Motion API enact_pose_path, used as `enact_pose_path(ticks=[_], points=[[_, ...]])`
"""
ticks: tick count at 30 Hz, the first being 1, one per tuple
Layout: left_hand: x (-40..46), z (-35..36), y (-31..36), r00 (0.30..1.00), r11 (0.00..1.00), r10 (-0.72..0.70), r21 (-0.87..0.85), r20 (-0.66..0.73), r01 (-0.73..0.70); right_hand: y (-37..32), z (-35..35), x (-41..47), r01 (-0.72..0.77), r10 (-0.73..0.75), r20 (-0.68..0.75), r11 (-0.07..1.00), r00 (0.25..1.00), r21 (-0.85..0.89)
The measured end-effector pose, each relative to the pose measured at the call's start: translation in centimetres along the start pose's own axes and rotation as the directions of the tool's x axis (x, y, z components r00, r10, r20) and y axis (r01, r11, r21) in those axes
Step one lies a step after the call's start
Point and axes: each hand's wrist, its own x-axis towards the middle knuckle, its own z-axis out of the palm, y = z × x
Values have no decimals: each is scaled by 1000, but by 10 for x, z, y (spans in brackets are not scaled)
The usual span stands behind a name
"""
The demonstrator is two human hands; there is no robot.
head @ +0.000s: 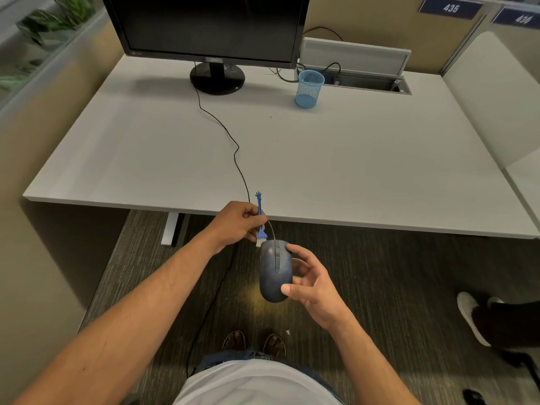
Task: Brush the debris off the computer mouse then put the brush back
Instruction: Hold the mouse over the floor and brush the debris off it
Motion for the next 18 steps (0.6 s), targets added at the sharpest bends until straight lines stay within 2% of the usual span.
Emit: enact_pose_path(ticks=[4, 18], points=[[4, 4, -2, 995, 995, 14, -96, -99, -24, -3, 0, 3, -8, 8, 4, 999, 1000, 32], [-1, 5, -4, 982, 949, 34, -302, -184, -90, -7, -1, 11, 8, -5, -26, 996, 1000, 90]])
